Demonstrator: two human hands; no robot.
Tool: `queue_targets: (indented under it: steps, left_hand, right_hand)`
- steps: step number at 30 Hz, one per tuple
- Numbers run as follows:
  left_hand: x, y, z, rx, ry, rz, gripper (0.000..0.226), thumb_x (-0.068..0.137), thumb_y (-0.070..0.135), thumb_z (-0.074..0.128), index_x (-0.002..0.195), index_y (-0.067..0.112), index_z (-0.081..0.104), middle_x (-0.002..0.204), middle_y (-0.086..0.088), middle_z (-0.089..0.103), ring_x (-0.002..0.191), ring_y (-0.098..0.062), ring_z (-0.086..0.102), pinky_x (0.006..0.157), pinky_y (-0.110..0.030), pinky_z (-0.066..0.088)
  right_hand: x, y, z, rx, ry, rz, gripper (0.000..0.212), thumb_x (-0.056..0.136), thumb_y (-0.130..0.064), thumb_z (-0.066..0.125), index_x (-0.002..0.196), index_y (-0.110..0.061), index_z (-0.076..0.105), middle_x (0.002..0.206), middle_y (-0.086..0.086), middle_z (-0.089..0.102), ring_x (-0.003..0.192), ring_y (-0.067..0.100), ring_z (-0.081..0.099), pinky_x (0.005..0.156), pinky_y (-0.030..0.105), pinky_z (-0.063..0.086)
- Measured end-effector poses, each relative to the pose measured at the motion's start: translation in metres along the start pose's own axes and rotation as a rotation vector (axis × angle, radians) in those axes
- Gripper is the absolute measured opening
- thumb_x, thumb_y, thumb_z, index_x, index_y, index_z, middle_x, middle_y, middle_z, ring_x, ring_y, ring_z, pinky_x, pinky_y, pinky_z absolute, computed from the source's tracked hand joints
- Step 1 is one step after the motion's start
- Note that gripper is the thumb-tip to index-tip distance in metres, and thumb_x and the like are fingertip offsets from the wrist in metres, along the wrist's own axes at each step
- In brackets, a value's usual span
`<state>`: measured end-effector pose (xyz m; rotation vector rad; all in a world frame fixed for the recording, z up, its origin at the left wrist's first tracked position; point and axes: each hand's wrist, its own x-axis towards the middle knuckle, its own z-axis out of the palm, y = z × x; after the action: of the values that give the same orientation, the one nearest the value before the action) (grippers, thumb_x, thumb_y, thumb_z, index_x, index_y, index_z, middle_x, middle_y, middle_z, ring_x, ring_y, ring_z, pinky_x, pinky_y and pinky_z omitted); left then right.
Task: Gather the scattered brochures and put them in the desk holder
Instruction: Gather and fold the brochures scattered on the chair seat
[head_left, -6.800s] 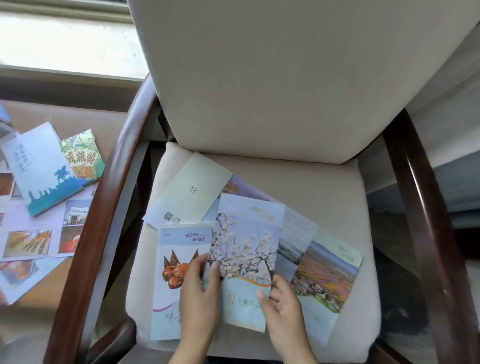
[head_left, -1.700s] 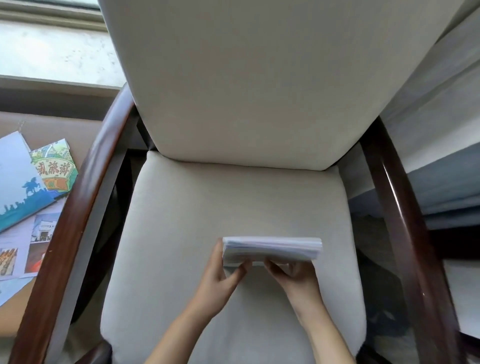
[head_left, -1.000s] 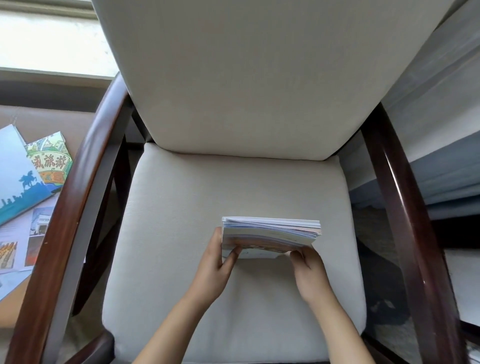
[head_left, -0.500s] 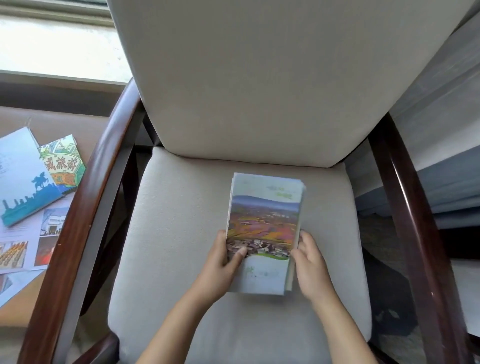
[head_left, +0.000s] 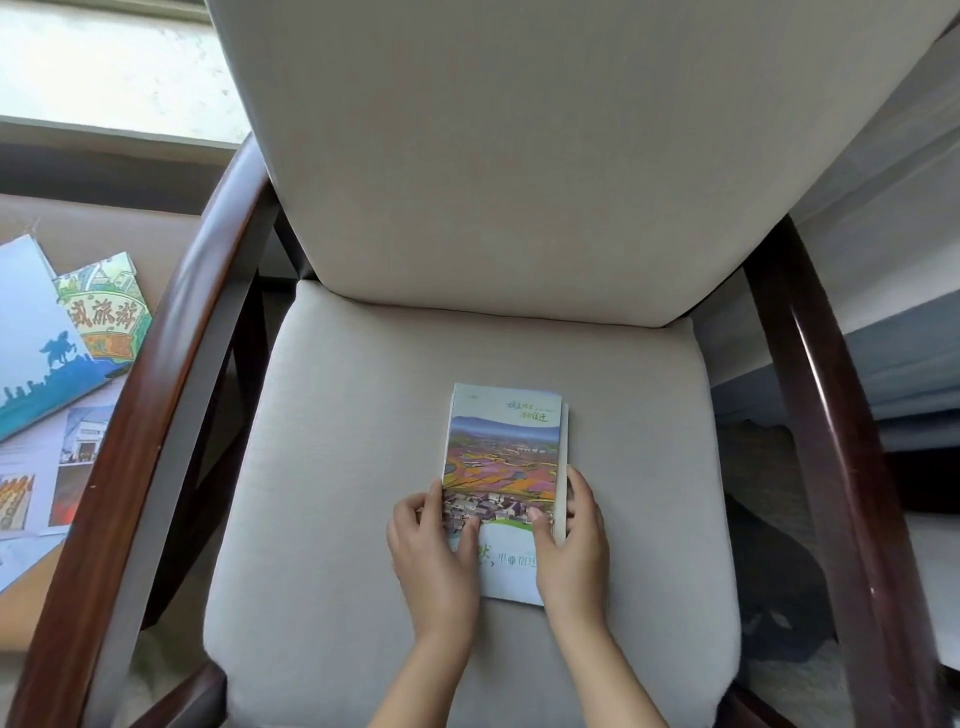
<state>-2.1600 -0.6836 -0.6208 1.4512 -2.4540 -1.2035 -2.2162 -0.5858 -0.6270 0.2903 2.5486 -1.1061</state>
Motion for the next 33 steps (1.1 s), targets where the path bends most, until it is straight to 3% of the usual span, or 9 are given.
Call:
queue_targets:
  steps: [5,10,18,26,30,33]
  left_hand:
    - [-0.003,0.002,0.0,-0.084,0.042,-0.037,0.054,0.077,0.013,0.076,0.128,0.011,0.058,0.106,-0.003,0.051,0.105,-0.023,0.049,0.089,-0.019,0.031]
    - [-0.005,0.005,0.002,-0.069,0.075,-0.074,0.052,0.076,0.014,0.077,0.126,0.013,0.061,0.103,-0.003,0.052,0.103,-0.022,0.049,0.079,-0.013,0.026]
    - [-0.006,0.0,0.003,-0.107,0.076,-0.09,0.051,0.075,0.015,0.078,0.123,0.014,0.062,0.105,-0.002,0.054,0.103,-0.02,0.05,0.083,-0.021,0.035]
    - [-0.003,-0.008,0.003,-0.058,0.051,-0.04,0.05,0.076,0.022,0.077,0.124,0.016,0.061,0.107,-0.001,0.055,0.102,-0.019,0.053,0.077,-0.025,0.038]
    - [-0.005,-0.004,-0.003,0.002,0.01,-0.052,0.05,0.083,0.032,0.07,0.128,0.019,0.055,0.114,0.001,0.052,0.11,-0.019,0.051,0.077,-0.026,0.04]
    - [-0.005,0.012,-0.029,-0.009,-0.045,-0.069,0.042,0.09,0.029,0.058,0.129,0.02,0.05,0.121,0.003,0.051,0.117,-0.016,0.049,0.085,-0.027,0.042]
  right_hand:
    - [-0.006,0.0,0.006,-0.103,0.153,-0.145,0.053,0.08,-0.008,0.073,0.13,-0.016,0.058,0.118,0.009,0.057,0.11,0.027,0.057,0.095,0.037,0.046]
    - [0.002,-0.002,0.006,0.049,0.16,-0.06,0.043,0.075,-0.003,0.076,0.115,-0.016,0.069,0.108,0.008,0.057,0.097,0.03,0.06,0.091,0.048,0.048]
    - [0.004,0.002,0.006,0.079,0.103,-0.07,0.048,0.076,0.002,0.072,0.12,-0.018,0.066,0.112,0.007,0.052,0.102,0.027,0.057,0.095,0.04,0.047]
    - [0.0,0.002,0.009,0.107,0.104,-0.038,0.053,0.075,0.008,0.069,0.12,-0.017,0.064,0.117,0.005,0.051,0.108,0.029,0.056,0.097,0.043,0.047]
    - [-0.001,0.0,0.001,0.097,0.042,-0.023,0.052,0.077,0.001,0.071,0.125,-0.016,0.06,0.123,0.005,0.051,0.111,0.026,0.056,0.097,0.042,0.047]
    - [-0.006,-0.01,-0.024,0.101,0.028,0.02,0.05,0.082,-0.005,0.07,0.129,-0.015,0.057,0.126,0.006,0.055,0.111,0.024,0.056,0.096,0.036,0.045]
